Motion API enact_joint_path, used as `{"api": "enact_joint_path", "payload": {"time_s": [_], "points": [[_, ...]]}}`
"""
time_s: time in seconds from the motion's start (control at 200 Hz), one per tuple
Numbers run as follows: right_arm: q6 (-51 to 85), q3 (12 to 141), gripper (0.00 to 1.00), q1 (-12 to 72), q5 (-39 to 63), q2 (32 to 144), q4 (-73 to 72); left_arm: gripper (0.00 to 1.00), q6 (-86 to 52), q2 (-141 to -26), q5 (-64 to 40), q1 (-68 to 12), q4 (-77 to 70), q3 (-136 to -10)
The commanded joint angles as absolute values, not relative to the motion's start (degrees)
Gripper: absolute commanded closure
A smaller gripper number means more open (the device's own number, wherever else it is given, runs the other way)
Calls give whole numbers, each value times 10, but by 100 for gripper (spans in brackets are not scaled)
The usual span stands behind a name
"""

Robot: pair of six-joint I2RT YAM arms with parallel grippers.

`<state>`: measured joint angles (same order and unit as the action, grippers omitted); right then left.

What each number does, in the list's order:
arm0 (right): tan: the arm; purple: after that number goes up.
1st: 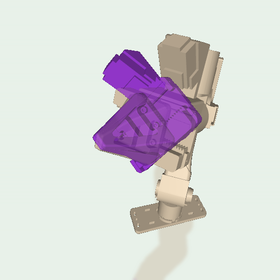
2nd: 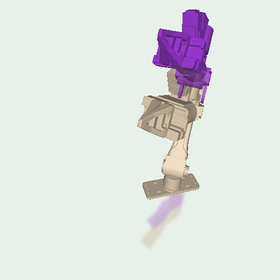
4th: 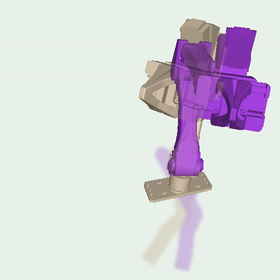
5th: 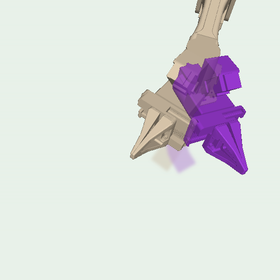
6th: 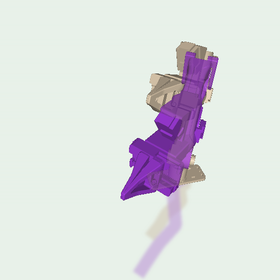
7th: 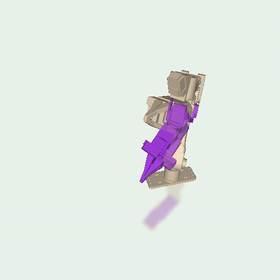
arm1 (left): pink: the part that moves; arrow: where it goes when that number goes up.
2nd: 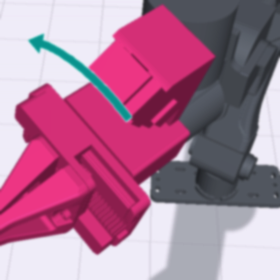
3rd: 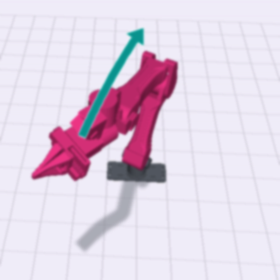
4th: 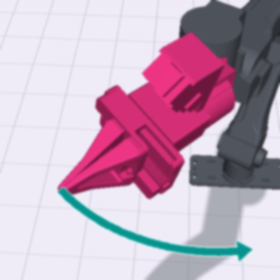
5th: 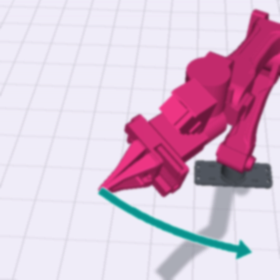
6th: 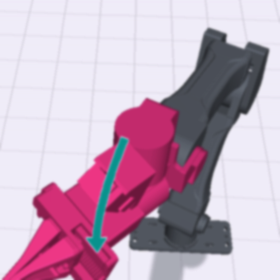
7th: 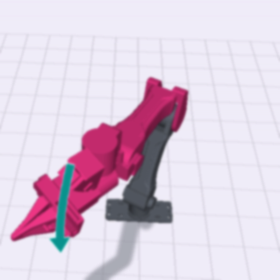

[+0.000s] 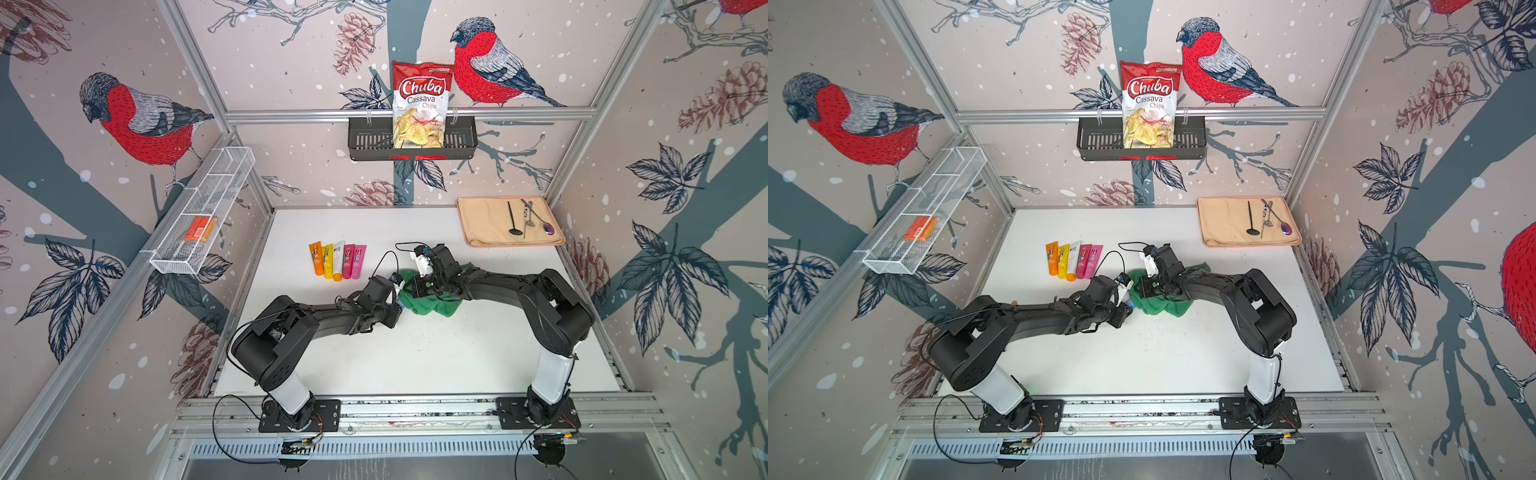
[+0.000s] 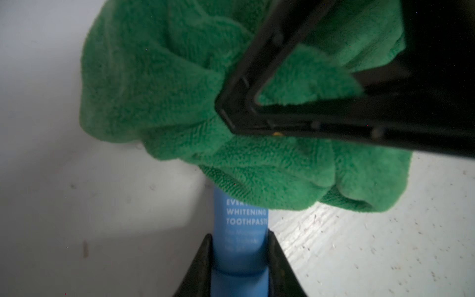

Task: Wipe the surface of the toothpaste tube
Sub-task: Wipe the dirt from the toothpaste tube.

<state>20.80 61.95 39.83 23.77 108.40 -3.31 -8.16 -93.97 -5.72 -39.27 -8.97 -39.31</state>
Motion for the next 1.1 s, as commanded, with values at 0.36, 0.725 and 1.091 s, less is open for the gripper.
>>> {"api": "enact_joint_path", "payload": {"time_s": [0.36,0.725,1.091], "points": [[175,677,100,416,155,1168,63,84,-76,-944,-48,-392,-95,-390],[172,586,100,385,107,1074,65,86,-76,-946,-38,-392,-97,-389],[210,506,100,401,179,984,-50,86,-68,-948,-47,-392,-105,-388]]}}
